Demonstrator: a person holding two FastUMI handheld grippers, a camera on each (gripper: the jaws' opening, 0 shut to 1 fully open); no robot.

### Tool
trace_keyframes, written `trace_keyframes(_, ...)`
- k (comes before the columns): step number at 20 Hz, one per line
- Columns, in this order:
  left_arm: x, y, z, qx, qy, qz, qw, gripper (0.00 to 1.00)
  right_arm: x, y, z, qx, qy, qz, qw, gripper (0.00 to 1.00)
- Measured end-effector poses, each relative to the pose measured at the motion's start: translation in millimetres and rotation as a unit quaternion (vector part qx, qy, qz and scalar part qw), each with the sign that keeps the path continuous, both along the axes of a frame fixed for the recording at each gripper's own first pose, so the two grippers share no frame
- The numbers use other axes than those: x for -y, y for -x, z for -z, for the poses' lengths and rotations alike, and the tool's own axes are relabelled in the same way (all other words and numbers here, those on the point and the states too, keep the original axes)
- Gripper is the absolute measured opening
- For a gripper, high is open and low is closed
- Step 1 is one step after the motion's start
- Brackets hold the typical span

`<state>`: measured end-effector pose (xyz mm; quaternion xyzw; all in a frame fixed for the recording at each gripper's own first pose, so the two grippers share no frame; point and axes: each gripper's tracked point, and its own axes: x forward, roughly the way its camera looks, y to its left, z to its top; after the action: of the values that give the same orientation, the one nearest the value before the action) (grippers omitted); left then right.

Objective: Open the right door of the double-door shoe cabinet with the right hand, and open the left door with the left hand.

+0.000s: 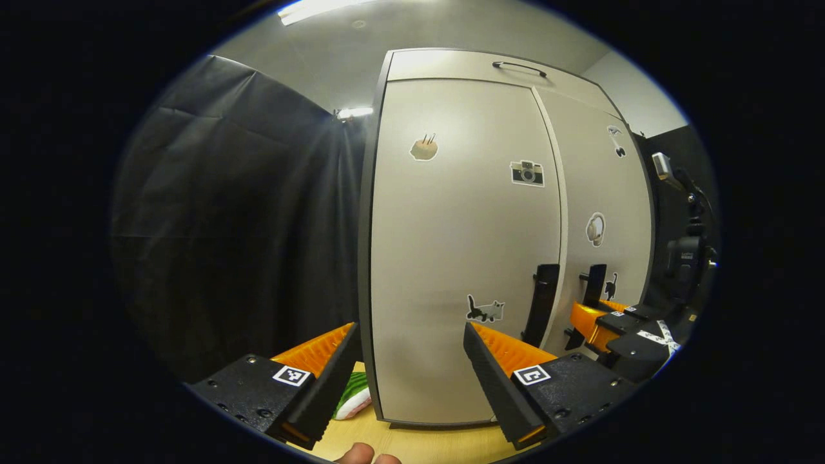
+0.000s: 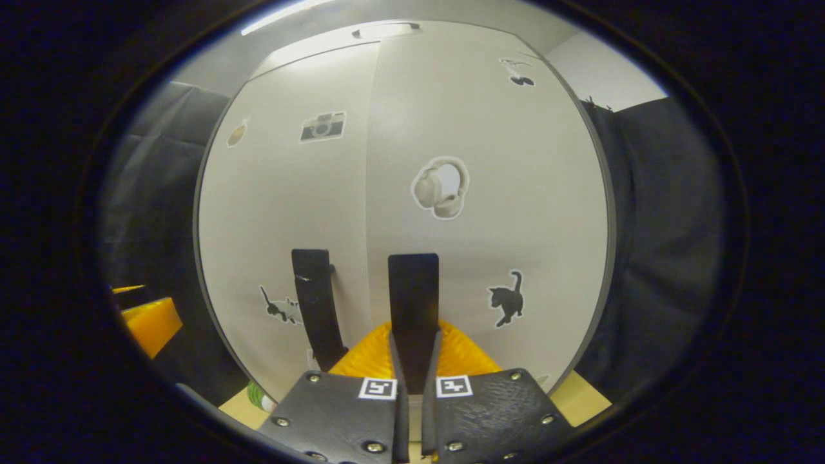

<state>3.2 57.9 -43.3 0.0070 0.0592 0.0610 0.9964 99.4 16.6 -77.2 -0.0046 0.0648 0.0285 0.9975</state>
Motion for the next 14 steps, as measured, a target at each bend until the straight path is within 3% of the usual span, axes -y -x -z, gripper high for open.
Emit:
trace_keyframes(7, 25.0, 9.3, 4.0, -0.008, 0.023, 0.025, 0.999, 0.99, 7.9, 25.9, -4.8, -0.018, -0.025, -0.057, 0.998, 0.08)
trace_keyframes(14, 38.8, 18.4, 1.3, -0.007, 0.018, 0.043, 0.999, 0.99, 20.1, 39.4, -6.1, -0.032, -0.034, -0.086, 0.995, 0.08)
